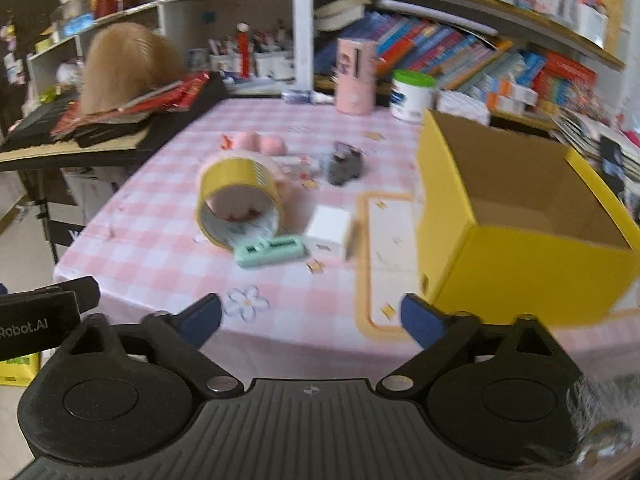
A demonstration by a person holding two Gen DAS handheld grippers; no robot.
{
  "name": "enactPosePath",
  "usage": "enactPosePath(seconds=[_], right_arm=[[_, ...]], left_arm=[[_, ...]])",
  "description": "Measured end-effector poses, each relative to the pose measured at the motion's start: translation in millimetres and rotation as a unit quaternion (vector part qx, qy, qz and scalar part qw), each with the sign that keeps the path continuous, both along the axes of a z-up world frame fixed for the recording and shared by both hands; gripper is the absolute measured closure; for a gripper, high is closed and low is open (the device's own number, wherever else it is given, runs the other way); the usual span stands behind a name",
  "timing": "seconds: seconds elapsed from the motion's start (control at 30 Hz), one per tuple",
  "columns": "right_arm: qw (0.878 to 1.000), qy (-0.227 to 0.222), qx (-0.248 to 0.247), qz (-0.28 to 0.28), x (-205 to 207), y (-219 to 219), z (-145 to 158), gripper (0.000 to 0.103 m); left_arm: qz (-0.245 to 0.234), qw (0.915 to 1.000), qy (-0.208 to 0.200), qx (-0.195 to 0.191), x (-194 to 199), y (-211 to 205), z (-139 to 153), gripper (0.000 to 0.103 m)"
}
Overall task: Organize objects
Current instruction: 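Move right tool to the white charger while left tool approaches the yellow tape roll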
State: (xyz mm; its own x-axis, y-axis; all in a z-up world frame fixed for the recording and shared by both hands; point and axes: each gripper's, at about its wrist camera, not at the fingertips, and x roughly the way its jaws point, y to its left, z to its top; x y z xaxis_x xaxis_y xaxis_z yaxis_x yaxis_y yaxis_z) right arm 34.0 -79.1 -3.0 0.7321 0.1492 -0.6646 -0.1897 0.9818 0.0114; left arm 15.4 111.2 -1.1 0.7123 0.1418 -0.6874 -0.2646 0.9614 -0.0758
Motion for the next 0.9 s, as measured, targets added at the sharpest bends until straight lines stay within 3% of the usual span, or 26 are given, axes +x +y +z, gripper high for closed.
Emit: enactPosePath(seconds=[0.07,0.13,0.27,0.4,0.6,0.8,0.9], right_arm=[[1.000,-0.001,0.007,0.005,10.8,0.9,0.2,0.043],[1.000,0.006,0.022,0.003,23.8,-1.0,0.3,0.050],[0.999,0.017,0.041,-0.009,53.4,-3.4,-1.7,0.052],[0.999,0.017,0.028,-0.021,83.8,-1.3,-7.7,0.052],[0.997,0.061,0.027,-0.029,135.6,-4.3,-27.5,0.051],[0.993,0.110,0.023,-0.017,168.7,-3.0,-47.8,0.051],[0.992,0.122,0.010,-0.010,175.8,-2.3,-55.6,0.057]], left_arm=[[0.004,1.0000,0.001,-0.001,6.7,2.0,-1.9,0.000],[0.007,1.0000,0.005,-0.002,14.8,3.2,-4.4,0.000],[0.002,0.9999,0.015,-0.003,30.7,0.9,-9.4,0.000],[-0.019,0.9997,0.017,-0.004,50.1,-6.0,-13.5,0.000],[-0.072,0.9972,0.022,0.002,80.2,-25.4,-18.8,0.000],[-0.083,0.9960,0.032,-0.003,106.1,-33.0,-28.7,0.001],[-0.085,0.9957,0.037,-0.009,120.0,-36.2,-33.7,0.001]])
